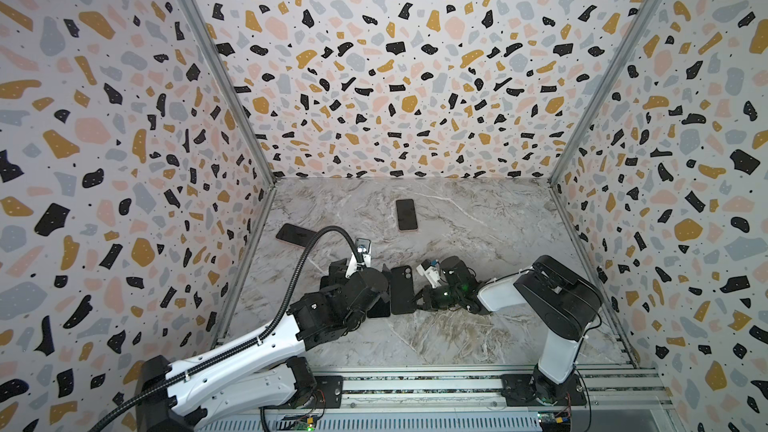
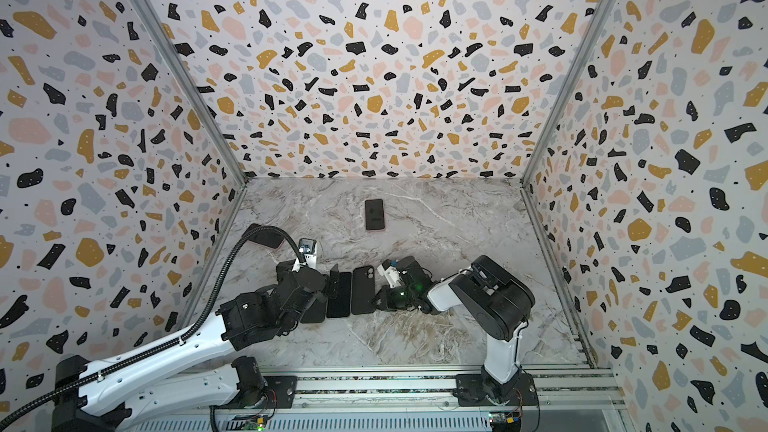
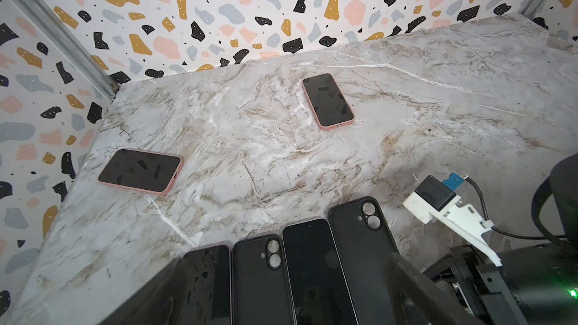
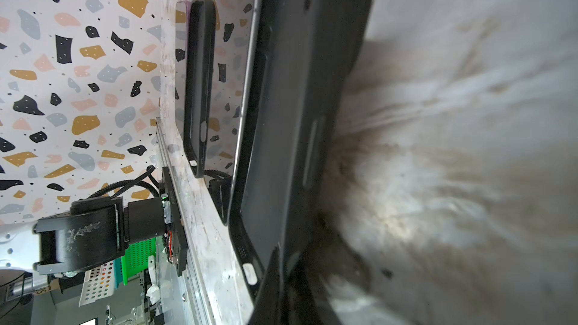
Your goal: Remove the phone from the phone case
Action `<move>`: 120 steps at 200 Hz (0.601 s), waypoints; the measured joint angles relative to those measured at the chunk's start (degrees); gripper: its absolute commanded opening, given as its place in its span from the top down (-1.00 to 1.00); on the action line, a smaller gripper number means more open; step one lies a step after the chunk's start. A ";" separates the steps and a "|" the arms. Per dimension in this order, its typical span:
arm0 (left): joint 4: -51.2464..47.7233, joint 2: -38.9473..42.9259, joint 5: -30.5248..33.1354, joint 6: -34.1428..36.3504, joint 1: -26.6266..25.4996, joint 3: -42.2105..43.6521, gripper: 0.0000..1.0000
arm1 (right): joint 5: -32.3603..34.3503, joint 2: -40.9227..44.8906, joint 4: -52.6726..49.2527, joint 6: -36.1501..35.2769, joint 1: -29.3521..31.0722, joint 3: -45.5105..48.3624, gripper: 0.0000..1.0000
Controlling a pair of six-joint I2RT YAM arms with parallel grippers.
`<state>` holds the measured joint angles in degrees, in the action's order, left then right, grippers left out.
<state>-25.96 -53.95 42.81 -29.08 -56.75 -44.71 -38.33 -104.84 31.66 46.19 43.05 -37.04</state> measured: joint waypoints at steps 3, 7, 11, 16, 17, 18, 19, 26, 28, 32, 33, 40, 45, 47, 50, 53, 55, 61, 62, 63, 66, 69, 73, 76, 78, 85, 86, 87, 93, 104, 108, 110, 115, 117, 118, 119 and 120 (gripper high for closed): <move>0.00 0.02 -0.04 -0.11 0.04 0.00 -0.99 | 0.02 0.00 0.04 0.07 0.04 0.00 1.00; 0.00 0.02 -0.13 -0.20 0.09 0.00 -0.99 | 0.07 0.00 0.07 0.26 0.07 0.00 1.00; -0.02 0.04 -0.15 -0.33 0.13 0.00 -0.99 | 0.09 0.00 0.11 0.33 0.11 0.00 1.00; -0.02 0.04 -0.20 -0.37 0.20 0.00 -0.99 | 0.17 0.00 0.13 0.55 0.15 0.00 1.00; -0.02 0.07 -0.22 -0.37 0.20 0.00 -0.99 | 0.17 0.00 0.15 0.59 0.17 0.00 1.00; 0.00 0.07 -0.24 -0.42 0.24 0.00 -0.99 | 0.20 0.00 0.20 0.66 0.17 0.02 1.00; 0.00 0.07 -0.24 -0.42 0.24 0.00 -0.99 | 0.20 0.00 0.24 0.74 0.22 0.02 1.00; -0.02 0.11 -0.31 -0.52 0.35 0.00 -0.99 | 0.28 0.00 0.33 0.94 0.31 0.02 1.00; -0.02 0.11 -0.33 -0.52 0.39 0.00 -0.99 | 0.33 0.00 0.35 0.98 0.35 0.02 1.00; -0.04 0.13 -0.33 -0.57 0.44 0.00 -0.99 | 0.42 0.00 0.39 1.14 0.42 0.04 1.00; -0.02 0.15 -0.33 -0.57 0.48 0.00 -0.99 | 0.44 0.00 0.44 1.14 0.44 0.04 1.00; -0.02 0.17 -0.33 -0.59 0.52 0.00 -0.99 | 0.52 0.00 0.50 1.33 0.55 0.07 1.00; -0.02 0.20 -0.35 -0.59 0.63 0.00 -0.99 | 0.57 0.00 0.52 1.38 0.63 0.07 1.00; -0.02 0.20 -0.35 -0.59 0.68 0.00 -0.99 | 0.59 0.00 0.55 1.40 0.68 0.07 1.00; -0.04 0.20 -0.37 -0.59 0.79 0.00 -0.99 | 0.63 0.00 0.55 1.42 0.72 0.07 1.00; -0.02 0.22 -0.39 -0.61 0.81 0.00 -0.99 | 0.63 0.00 0.55 1.51 0.76 0.07 1.00; -0.02 0.22 -0.39 -0.63 0.83 0.00 -0.99 | 0.63 0.00 0.55 1.51 0.79 0.07 1.00; -0.02 0.20 -0.39 -0.68 0.90 0.00 -0.99 | 0.63 0.00 0.55 1.53 0.87 0.07 1.00; -0.02 0.22 -0.42 -0.70 0.92 0.00 -0.99 | 0.63 0.00 0.55 1.53 0.90 0.07 1.00; -0.02 0.20 -0.42 -0.72 0.94 0.00 -0.99 | 0.63 0.00 0.55 1.53 0.92 0.07 1.00; -0.02 0.20 -0.44 -0.74 1.01 0.00 -0.99 | 0.63 0.00 0.55 1.53 0.96 0.07 1.00; -0.02 0.20 -0.48 -0.76 1.07 0.00 -0.99 | 0.63 0.00 0.55 1.53 0.96 0.09 1.00; -0.02 0.20 -0.57 -0.79 1.18 0.00 -0.99 | 0.63 0.00 0.55 1.53 0.98 0.09 1.00; -0.02 0.20 -0.59 -0.83 1.22 0.00 -0.99 | 0.63 0.00 0.55 1.53 1.01 0.09 0.99; -0.02 0.20 -0.61 -0.85 1.27 0.00 -0.99 | 0.66 0.00 0.55 1.53 1.01 0.11 0.98; 0.00 0.20 -0.76 -1.01 1.44 0.00 -0.99 | 0.66 0.00 0.55 1.53 1.01 0.11 0.92; 0.00 0.20 -0.79 -1.03 1.46 0.00 -0.99 | 0.66 0.00 0.55 1.53 1.01 0.11 0.91; 0.00 0.20 -0.83 -1.05 1.49 0.00 -0.99 | 0.66 0.00 0.55 1.53 1.01 0.11 0.90; 0.00 0.20 -0.94 -1.20 1.53 0.00 -0.99 | 0.66 0.00 0.55 1.51 1.01 0.11 0.86; 0.02 0.20 -1.33 -1.44 1.60 0.00 -0.99 | 0.61 0.02 0.50 1.44 1.01 0.11 0.77; 0.02 0.20 -1.44 -1.51 1.60 0.00 -0.99 | 0.59 0.02 0.50 1.46 1.01 0.11 0.74; 0.02 0.20 -1.51 -1.57 1.64 0.00 -0.99 | 0.55 0.04 0.48 1.44 1.01 0.11 0.71; 0.02 0.20 -1.68 -1.66 1.70 0.00 -0.99 | 0.44 0.15 0.46 1.31 1.03 0.11 0.64; 0.02 0.20 -1.70 -1.66 1.70 0.00 -0.99 | 0.44 0.22 0.44 1.38 1.05 0.11 0.63; 0.02 0.20 -1.75 -1.68 1.73 0.00 -0.99 | 0.42 0.26 0.37 1.25 1.07 0.11 0.61; 0.02 0.20 -1.77 -1.68 1.73 0.00 -0.99 | 0.37 0.31 0.39 1.14 1.09 0.11 0.61; 0.02 0.20 -1.81 -1.68 1.73 0.00 -0.99 | 0.35 0.33 0.44 1.07 1.09 0.11 0.60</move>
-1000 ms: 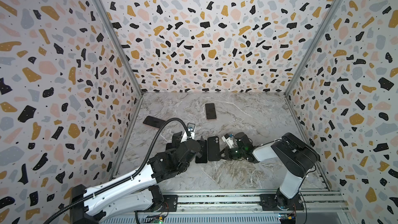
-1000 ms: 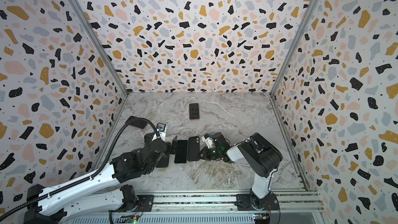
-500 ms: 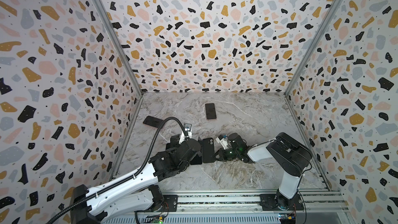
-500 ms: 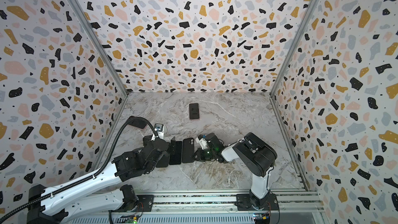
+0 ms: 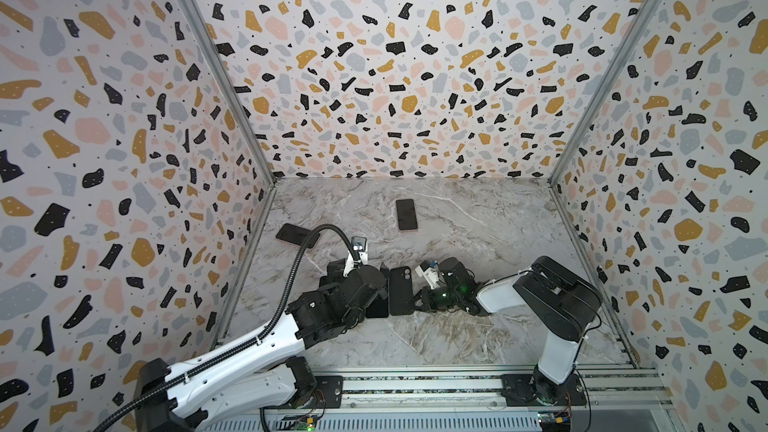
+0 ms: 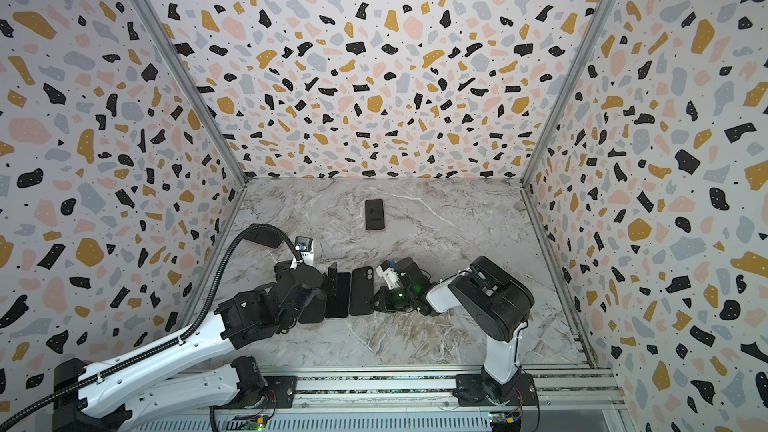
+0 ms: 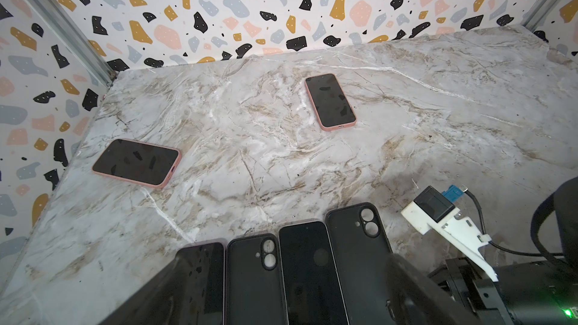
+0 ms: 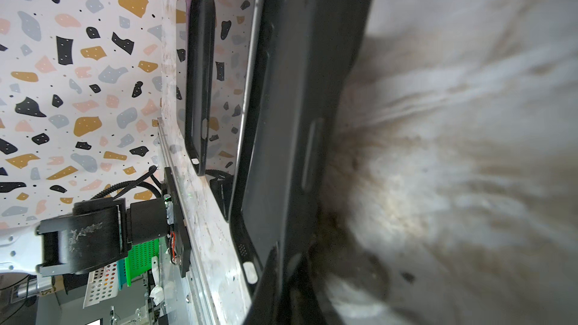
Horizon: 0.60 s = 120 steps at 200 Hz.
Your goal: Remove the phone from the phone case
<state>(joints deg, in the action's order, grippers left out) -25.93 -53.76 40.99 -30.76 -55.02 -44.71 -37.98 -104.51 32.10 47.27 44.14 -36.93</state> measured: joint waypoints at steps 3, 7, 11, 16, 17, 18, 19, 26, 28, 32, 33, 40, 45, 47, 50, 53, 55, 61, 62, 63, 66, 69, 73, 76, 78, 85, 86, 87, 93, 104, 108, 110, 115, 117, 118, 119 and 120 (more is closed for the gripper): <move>0.00 0.00 -0.04 -0.04 0.02 0.00 -0.99 | 0.02 0.07 -0.09 0.00 0.04 0.00 0.57; 0.00 0.00 -0.09 -0.11 0.04 0.00 -0.99 | 0.04 0.28 -0.17 -0.20 0.13 0.00 0.54; 0.00 0.00 -0.09 -0.15 0.07 0.00 -0.99 | 0.07 0.52 -0.44 -0.33 0.22 0.00 0.49; 0.00 0.00 -0.11 -0.17 0.13 0.00 -0.99 | 0.07 0.79 -0.79 -0.57 0.31 0.00 0.44; 0.00 0.00 -0.11 -0.17 0.13 0.00 -0.99 | 0.07 0.79 -0.79 -0.57 0.31 0.00 0.44; 0.00 0.00 -0.11 -0.17 0.13 0.00 -0.99 | 0.07 0.79 -0.79 -0.57 0.31 0.00 0.44; -0.02 0.00 -0.09 -0.17 0.13 0.00 -0.99 | 0.07 0.92 -0.90 -0.44 0.33 0.00 0.43; -0.02 0.00 -0.09 -0.20 0.17 0.00 -0.99 | 0.11 1.38 -1.31 -0.92 0.39 0.00 0.38; -0.02 0.00 -0.11 -0.20 0.17 0.00 -0.99 | 0.11 1.46 -1.44 -1.14 0.39 0.02 0.35; -0.02 0.00 -0.09 -0.22 0.17 0.00 -0.99 | 0.11 1.66 -1.75 -1.11 0.39 0.02 0.29; -0.02 0.00 -0.11 -0.22 0.20 0.00 -0.99 | 0.11 1.75 -1.79 -1.25 0.39 0.02 0.27; -0.02 0.02 -0.11 -0.26 0.22 0.00 -0.99 | 0.02 2.14 -2.19 -1.49 0.39 0.07 0.20; -0.02 0.02 -0.09 -0.31 0.26 0.00 -0.99 | 0.11 2.49 -2.51 -1.64 0.39 0.11 0.16; -0.02 0.02 -0.09 -0.35 0.26 0.00 -0.99 | 0.02 2.62 -2.58 -1.88 0.39 0.11 0.15; -0.02 0.02 -0.09 -0.37 0.28 0.00 -0.99 | 0.07 2.75 -2.71 -1.92 0.37 0.11 0.13; -0.02 0.04 -0.09 -0.39 0.31 0.00 -0.99 | 0.09 2.91 -2.91 -2.03 0.37 0.13 0.10; -0.02 0.04 -0.09 -0.39 0.33 0.00 -0.99 | 0.07 3.02 -3.04 -2.08 0.35 0.13 0.08; -0.04 0.09 -0.09 -0.42 0.39 0.00 -0.99 | 0.07 3.30 -3.45 -2.27 0.33 0.13 0.01; -0.02 0.09 -0.09 -0.42 0.39 0.00 -0.99 | 0.07 3.34 -3.45 -2.49 0.33 0.13 0.00; -0.04 0.11 -0.09 -0.42 0.39 0.00 -0.99 | 0.09 3.37 -3.48 -2.58 0.33 0.13 -0.01; -0.04 0.13 -0.09 -0.44 0.42 0.00 -0.99 | 0.07 3.48 -3.69 -2.56 0.31 0.13 -0.05; -0.04 0.13 -0.09 -0.46 0.46 0.00 -0.99 | 0.07 3.63 -3.78 -2.71 0.26 0.13 -0.08; -0.04 0.15 -0.09 -0.48 0.50 0.00 -0.99 | 0.07 3.91 -4.15 -2.99 0.22 0.13 -0.12; -0.04 0.17 -0.09 -0.52 0.55 0.00 -0.99 | 0.07 4.09 -4.35 -2.95 0.22 0.13 -0.16; -0.07 0.17 -0.09 -0.55 0.57 0.00 -0.99 | 0.09 4.20 -4.48 -3.37 0.17 0.13 -0.18; -0.07 0.24 -0.09 -0.59 0.63 0.00 -0.99 | 0.13 4.83 -5.20 -3.80 0.09 0.17 -0.25; -0.07 0.24 -0.09 -0.59 0.63 0.00 -0.99 | 0.15 5.01 -5.42 -3.93 0.09 0.17 -0.26; -0.07 0.26 -0.09 -0.61 0.66 0.00 -0.99 | 0.17 5.07 -5.51 -3.78 0.09 0.17 -0.27; -0.07 0.37 -0.09 -0.63 0.70 0.00 -0.99 | 0.28 5.60 -6.12 -4.31 0.04 0.17 -0.36; -0.07 0.66 -0.22 -0.81 0.79 0.00 -0.99 | 0.70 6.78 -7.56 -5.35 -0.15 0.24 -0.48; -0.04 0.74 -0.28 -0.85 0.83 0.02 -0.99 | 0.96 7.13 -8.09 -5.53 -0.17 0.24 -0.52; 0.04 0.85 -0.39 -0.94 0.90 0.07 -0.99 | 1.20 7.56 -8.66 -5.73 -0.22 0.31 -0.54; 0.22 1.07 -0.63 -1.01 1.03 0.17 -0.99 | 1.53 8.13 -9.42 -6.29 -0.35 0.37 -0.58; 0.26 1.11 -0.72 -1.03 1.07 0.24 -0.99 | 1.62 8.35 -9.66 -6.45 -0.37 0.37 -0.60; 0.28 1.18 -0.81 -1.03 1.09 0.26 -0.99 | 1.62 8.52 -9.86 -6.54 -0.42 0.42 -0.61; 0.33 1.27 -0.92 -1.05 1.14 0.33 -0.99 | 1.73 8.70 -10.08 -6.80 -0.44 0.44 -0.61; 0.35 1.33 -1.01 -1.05 1.18 0.37 -0.99 | 1.86 8.83 -10.23 -6.91 -0.46 0.46 -0.62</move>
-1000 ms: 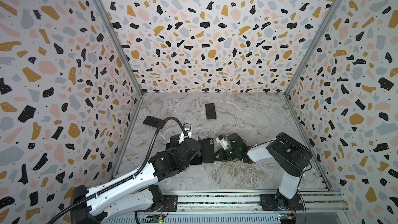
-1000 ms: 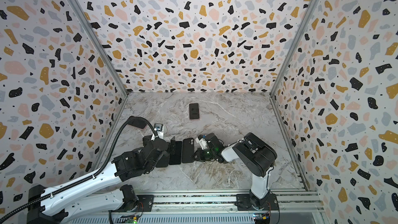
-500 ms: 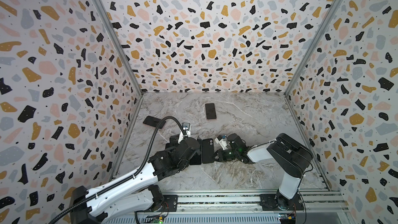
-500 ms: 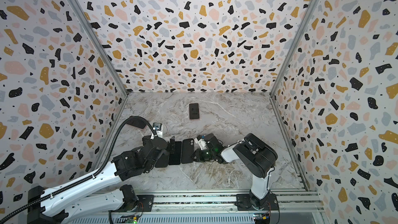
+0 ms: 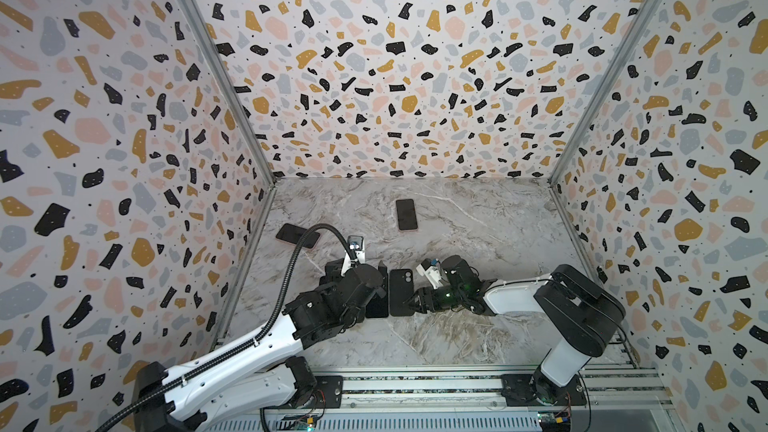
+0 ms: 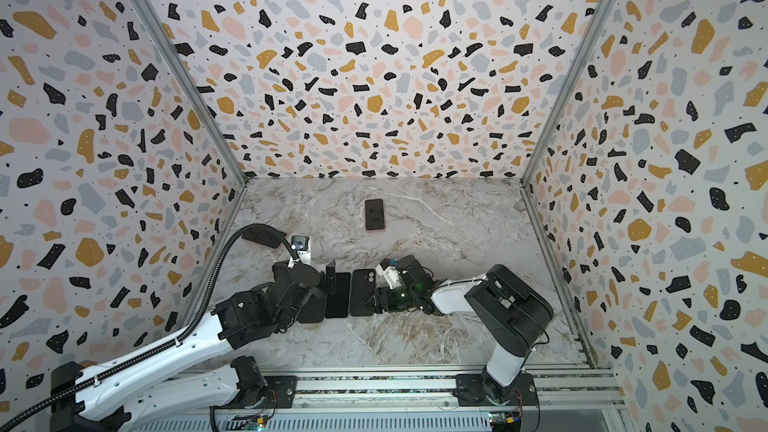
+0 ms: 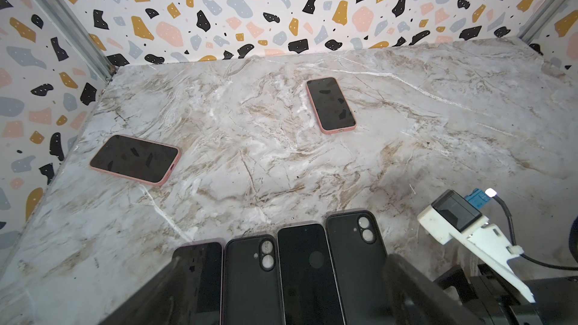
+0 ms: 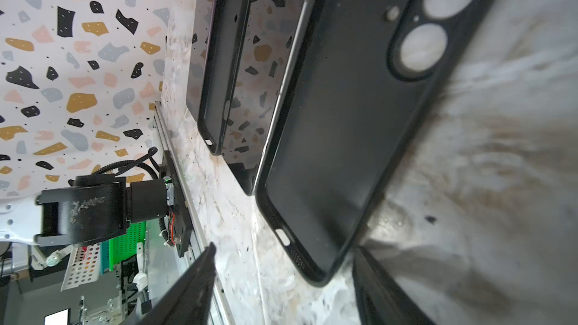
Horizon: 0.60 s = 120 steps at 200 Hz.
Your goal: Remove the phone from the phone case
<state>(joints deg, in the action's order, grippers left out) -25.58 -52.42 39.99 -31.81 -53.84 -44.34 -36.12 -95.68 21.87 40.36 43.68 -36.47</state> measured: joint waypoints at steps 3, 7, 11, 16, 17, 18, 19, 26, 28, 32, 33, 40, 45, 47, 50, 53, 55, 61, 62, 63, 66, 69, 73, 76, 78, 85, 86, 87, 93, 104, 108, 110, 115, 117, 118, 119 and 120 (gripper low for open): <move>0.15 0.09 -0.15 0.00 0.11 0.09 -0.99 | 0.31 0.35 -0.55 -0.26 -0.07 0.00 -0.64; 0.44 0.35 -0.59 -0.15 0.33 0.42 -0.99 | 0.83 1.25 -1.64 -0.85 -0.17 0.11 -0.66; 0.76 0.57 -1.14 -0.22 0.59 0.70 -0.99 | 1.44 2.05 -2.62 -1.31 -0.24 0.26 -0.69; 1.16 0.76 -1.68 -0.26 0.98 1.09 -0.99 | 2.14 3.08 -3.69 -1.77 -0.33 0.42 -0.73; 1.27 0.81 -1.92 -0.33 1.03 1.20 -0.99 | 2.34 3.34 -4.00 -2.10 -0.35 0.44 -0.75; 1.27 0.81 -1.92 -0.33 1.03 1.20 -0.99 | 2.34 3.34 -4.00 -2.10 -0.35 0.44 -0.75; 1.46 0.90 -2.10 -0.35 1.22 1.31 -0.99 | 2.60 3.65 -4.44 -2.25 -0.35 0.48 -0.75; 2.21 1.11 -3.15 -0.39 1.88 1.92 -0.99 | 3.96 5.62 -6.54 -3.23 -0.46 0.57 -0.83; 2.49 1.14 -3.45 -0.39 2.12 2.08 -0.99 | 4.13 5.99 -6.95 -3.41 -0.48 0.57 -0.84; 3.02 1.20 -4.07 -0.39 2.54 2.43 -0.99 | 5.16 7.08 -8.00 -3.91 -0.50 0.55 -0.86; 3.23 1.22 -4.24 -0.42 2.69 2.56 -0.99 | 5.38 7.32 -8.15 -4.09 -0.50 0.57 -0.87; 4.37 1.27 -5.57 -0.44 3.63 3.23 -0.99 | 6.95 9.05 -9.77 -4.96 -0.55 0.50 -0.95; 5.03 1.25 -6.29 -0.46 4.09 3.61 -0.99 | 8.02 10.29 -10.97 -5.38 -0.57 0.42 -0.99; 5.33 1.27 -6.71 -0.48 4.26 3.80 -0.99 | 9.01 10.99 -11.82 -6.01 -0.57 0.31 -0.99; 5.86 1.25 -7.30 -0.50 4.79 4.11 -0.99 | 9.53 11.67 -12.33 -6.14 -0.57 0.24 -0.98; 6.51 1.25 -7.93 -0.52 5.22 4.42 -0.99 | 10.40 12.28 -13.03 -6.54 -0.57 0.09 -0.98; 6.91 1.25 -8.33 -0.55 5.53 4.66 -0.99 | 11.23 12.81 -13.75 -6.88 -0.57 -0.15 -0.98; 8.15 1.25 -9.73 -0.59 6.45 5.31 -0.99 | 12.90 13.70 -15.08 -7.50 -0.57 -0.61 -0.98; 8.46 1.25 -10.01 -0.61 6.78 5.46 -0.99 | 13.40 14.01 -15.47 -7.72 -0.57 -0.76 -0.98; 8.59 1.25 -10.12 -0.61 6.91 5.51 -0.99 | 13.97 14.29 -15.85 -7.82 -0.57 -0.98 -0.98; 9.16 1.16 -10.71 -0.63 7.43 5.79 -0.99 | 15.02 14.73 -16.63 -8.31 -0.57 -1.36 -0.98; 9.55 1.14 -11.45 -0.66 7.87 5.99 -0.99 | 15.82 14.99 -17.16 -8.57 -0.57 -1.66 -0.98; 10.49 1.01 -12.26 -0.68 8.72 6.36 -0.99 | 17.11 15.50 -18.18 -8.96 -0.57 -2.29 -0.98; 11.23 0.90 -13.25 -0.76 9.49 6.60 -0.99 | 18.38 15.80 -19.04 -9.38 -0.57 -2.91 -0.98; 11.52 0.81 -13.57 -0.79 9.77 6.67 -0.99 | 19.06 15.91 -19.34 -9.62 -0.57 -3.15 -0.98; 13.05 0.20 -15.23 -0.87 11.28 7.04 -0.99 | 21.18 16.28 -20.74 -10.32 -0.57 -4.35 -0.98; 13.18 0.11 -15.41 -0.87 11.45 7.06 -0.99 | 21.90 16.33 -21.03 -10.51 -0.57 -4.61 -0.98; 13.31 0.02 -15.58 -0.90 11.61 7.08 -0.99 | 22.21 16.39 -21.27 -10.71 -0.57 -4.85 -0.98; 14.71 -0.72 -17.05 -0.98 12.94 7.23 -0.99 | 23.78 16.48 -21.92 -11.15 -0.57 -5.75 -0.98; 16.94 -2.40 -19.58 -1.11 15.06 7.23 -0.99 | 27.10 16.48 -23.58 -12.22 -0.57 -7.69 -0.98; 17.92 -3.30 -20.57 -1.22 15.93 7.23 -0.99 | 28.30 16.48 -24.04 -12.55 -0.57 -8.22 -0.98; 18.45 -3.56 -20.98 -1.25 16.17 7.23 -0.99 | 28.57 16.48 -24.24 -12.68 -0.57 -8.46 -0.98; 19.69 -4.94 -22.23 -1.29 17.03 7.21 -0.99 | 30.38 16.50 -24.79 -13.16 -0.57 -9.33 -0.98; 19.93 -5.35 -22.40 -1.31 17.25 7.19 -0.99 | 30.73 16.50 -24.85 -13.27 -0.57 -9.51 -0.98; 20.20 -5.88 -22.64 -1.31 17.55 7.10 -0.99 | 30.69 16.52 -24.90 -13.33 -0.57 -9.60 -0.98; 20.31 -6.12 -22.75 -1.31 17.66 7.08 -0.99 | 30.67 16.52 -24.96 -13.40 -0.57 -9.66 -0.98; 20.41 -6.36 -22.91 -1.31 17.77 7.06 -0.99 | 31.19 16.52 -25.03 -13.53 -0.57 -9.84 -0.98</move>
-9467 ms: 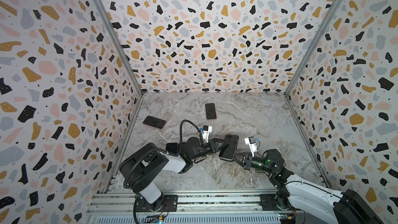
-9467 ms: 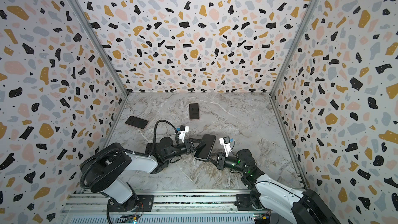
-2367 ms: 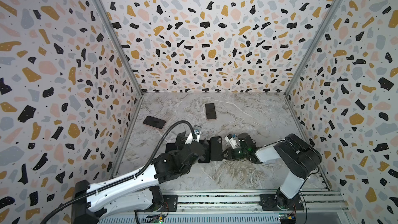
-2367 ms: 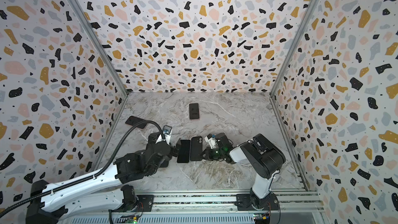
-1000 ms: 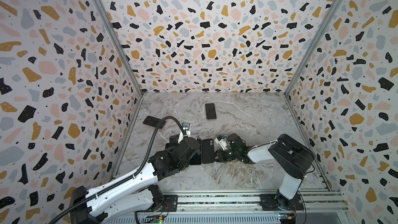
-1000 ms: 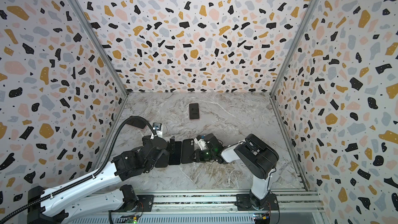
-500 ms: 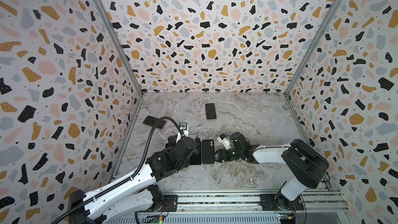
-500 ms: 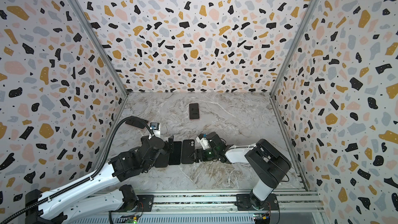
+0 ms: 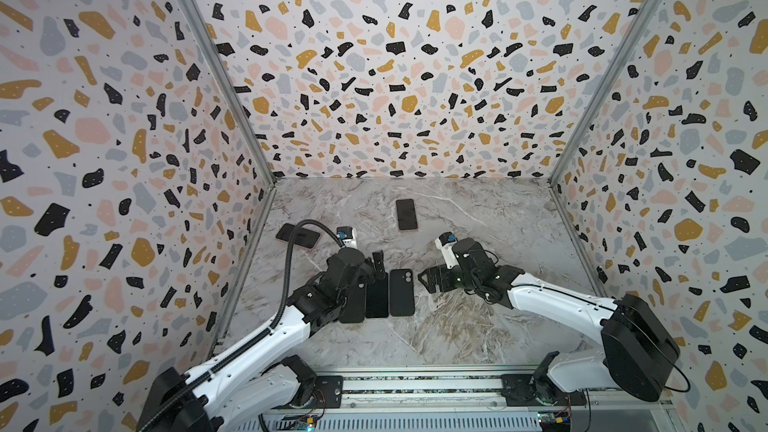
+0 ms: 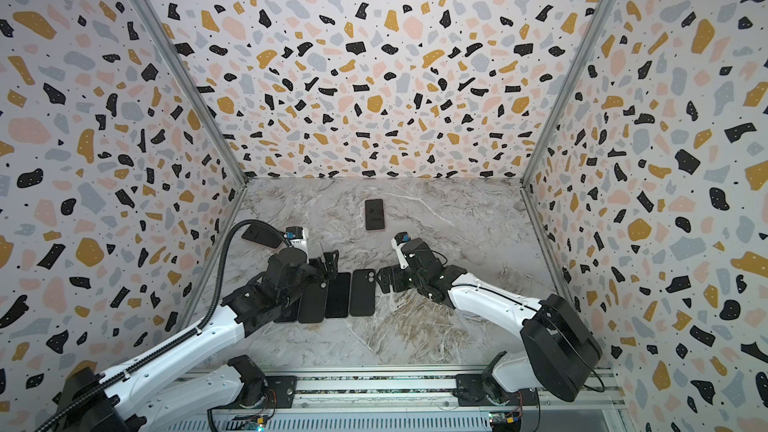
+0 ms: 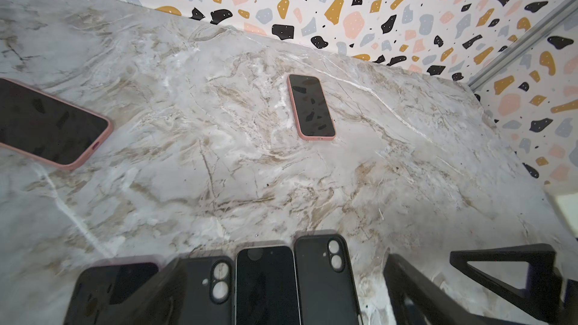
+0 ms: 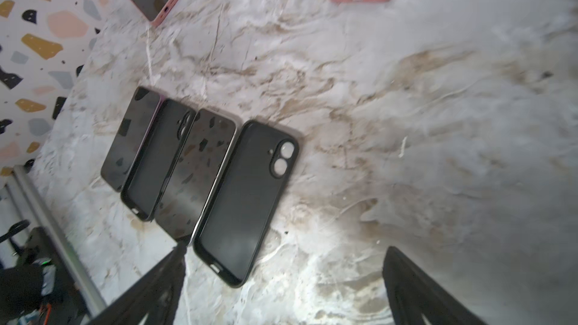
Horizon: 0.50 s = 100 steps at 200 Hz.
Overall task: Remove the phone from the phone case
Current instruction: 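Open the right gripper and draw it back while the left arm reaches farther out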
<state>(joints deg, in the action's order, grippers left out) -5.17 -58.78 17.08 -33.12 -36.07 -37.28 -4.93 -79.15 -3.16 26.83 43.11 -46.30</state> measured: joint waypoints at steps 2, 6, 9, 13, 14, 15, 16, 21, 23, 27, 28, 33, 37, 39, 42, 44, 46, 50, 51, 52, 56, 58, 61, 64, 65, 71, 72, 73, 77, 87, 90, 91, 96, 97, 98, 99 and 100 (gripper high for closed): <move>0.33 -0.55 -0.44 0.00 0.24 -0.17 -0.99 | 0.55 0.00 -0.04 -0.04 0.00 -0.11 -0.98; 0.74 -2.12 -0.85 0.00 0.66 -0.55 -0.99 | 1.42 0.09 -0.15 -0.42 0.00 -0.48 -0.98; 0.92 -3.04 -1.16 0.00 0.90 -0.92 -0.99 | 1.64 0.11 -0.22 -0.57 0.00 -0.70 -0.98; 1.09 -5.27 -1.60 0.04 1.31 -1.77 -0.99 | 2.21 0.26 -0.31 -0.87 0.00 -0.87 -0.98; 1.07 -5.92 -1.73 0.04 1.38 -2.14 -0.99 | 2.78 0.31 -0.28 -1.01 0.00 -0.92 -0.98; 1.07 -5.92 -1.73 0.04 1.38 -2.14 -0.99 | 2.78 0.31 -0.28 -1.01 0.00 -0.92 -0.98; 1.16 -6.58 -1.86 0.04 1.42 -2.43 -0.99 | 2.93 0.39 -0.31 -1.11 0.00 -0.94 -0.98; 1.27 -8.79 -2.10 0.09 1.66 -3.48 -0.99 | 3.50 0.72 -0.39 -1.46 -0.02 -0.96 -0.98; 1.11 -10.08 -2.23 0.11 1.70 -4.37 -0.99 | 3.58 0.81 -0.44 -1.51 -0.04 -0.96 -0.98; 0.92 -12.83 -2.32 0.13 1.79 -6.16 -0.99 | 4.22 1.20 -0.76 -1.84 -0.04 -0.96 -0.98; 0.92 -12.83 -2.32 0.13 1.79 -6.16 -0.99 | 4.22 1.20 -0.76 -1.84 -0.04 -0.96 -0.98; 0.90 -15.72 -2.60 0.26 1.84 -8.09 -0.99 | 4.85 1.68 -1.14 -2.10 -0.04 -0.96 -0.98; 0.48 -17.31 -2.62 0.33 1.92 -9.53 -0.99 | 5.25 2.05 -1.36 -2.36 -0.04 -0.94 -0.97; 0.22 -19.02 -2.67 0.35 1.97 -10.82 -0.99 | 5.66 2.32 -1.51 -2.54 -0.04 -0.94 -0.98; -0.09 -20.41 -2.64 0.46 1.97 -12.22 -0.99 | 5.84 2.60 -1.64 -2.71 -0.02 -0.94 -0.98; -0.04 -21.79 -2.73 0.50 1.99 -13.35 -0.99 | 5.97 2.86 -1.77 -2.80 -0.02 -0.92 -0.97; -0.11 -22.75 -2.71 0.52 2.01 -14.16 -0.99 | 6.08 3.21 -1.86 -2.89 -0.02 -0.90 -0.97; -0.70 -25.03 -2.71 0.63 2.03 -16.46 -0.99 | 6.32 3.67 -1.99 -3.04 -0.02 -0.83 -0.98; -0.70 -25.38 -2.71 0.63 2.03 -16.76 -0.99 | 6.32 3.78 -2.03 -3.08 -0.02 -0.83 -0.97; -0.68 -26.23 -2.73 0.72 2.05 -17.49 -0.99 | 6.36 4.04 -2.12 -3.15 -0.02 -0.76 -0.97; -0.81 -27.96 -2.75 0.76 2.10 -19.19 -0.99 | 6.60 4.59 -2.12 -3.28 -0.02 -0.61 -0.98; -0.85 -28.96 -2.78 0.81 2.12 -20.15 -0.99 | 6.71 4.92 -2.16 -3.39 -0.02 -0.50 -0.97; -0.98 -30.56 -2.73 0.81 2.16 -21.68 -0.99 | 6.84 5.57 -2.19 -3.48 -0.04 -0.26 -0.97; -1.16 -31.85 -2.80 0.81 2.16 -23.04 -0.99 | 6.95 6.05 -2.16 -3.61 -0.04 0.00 -0.98; -1.20 -32.22 -2.80 0.81 2.19 -23.34 -0.99 | 7.02 6.38 -2.16 -3.65 -0.04 0.15 -0.98; -1.22 -34.86 -2.80 0.83 2.23 -26.01 -0.99 | 7.15 7.48 -2.19 -3.80 -0.04 0.76 -0.98; -1.22 -35.21 -2.78 0.83 2.23 -26.32 -0.99 | 7.17 7.80 -2.16 -3.82 -0.04 0.94 -0.98; -1.27 -35.78 -2.78 0.83 2.25 -26.88 -0.99 | 7.17 7.96 -2.16 -3.82 -0.04 1.03 -0.98; -1.33 -37.27 -2.80 0.83 2.27 -28.44 -0.99 | 7.21 8.72 -2.16 -3.93 -0.04 1.55 -0.98; -1.88 -41.05 -2.80 0.87 2.27 -32.11 -0.99 | 7.23 10.45 -2.19 -4.02 -0.04 2.80 -0.98; -2.19 -42.01 -2.80 0.85 2.27 -33.14 -0.99 | 7.23 10.82 -2.16 -4.04 -0.04 3.17 -0.97; -2.23 -42.29 -2.80 0.87 2.27 -33.38 -0.99 | 7.21 11.04 -2.19 -4.04 -0.04 3.32 -0.98; -2.80 -44.22 -2.80 0.87 2.27 -35.34 -0.99 | 7.21 11.58 -2.23 -4.04 -0.04 3.85 -0.98; -2.82 -44.52 -2.82 0.87 2.27 -35.60 -0.99 | 7.21 11.74 -2.23 -4.04 -0.04 3.98 -0.97; -2.82 -44.81 -2.80 0.90 2.27 -35.87 -0.99 | 7.21 11.82 -2.25 -4.04 -0.04 4.04 -0.97; -2.95 -45.38 -2.80 0.90 2.27 -36.35 -0.99 | 7.21 11.89 -2.25 -4.04 -0.04 4.11 -0.98; -3.04 -45.59 -2.80 0.90 2.27 -36.59 -0.99 | 7.21 12.04 -2.27 -4.04 -0.04 4.22 -0.97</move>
<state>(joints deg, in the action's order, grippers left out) -8.21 -104.38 14.28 -32.23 -33.80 -73.87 2.28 -67.11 -5.43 22.79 43.07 -42.09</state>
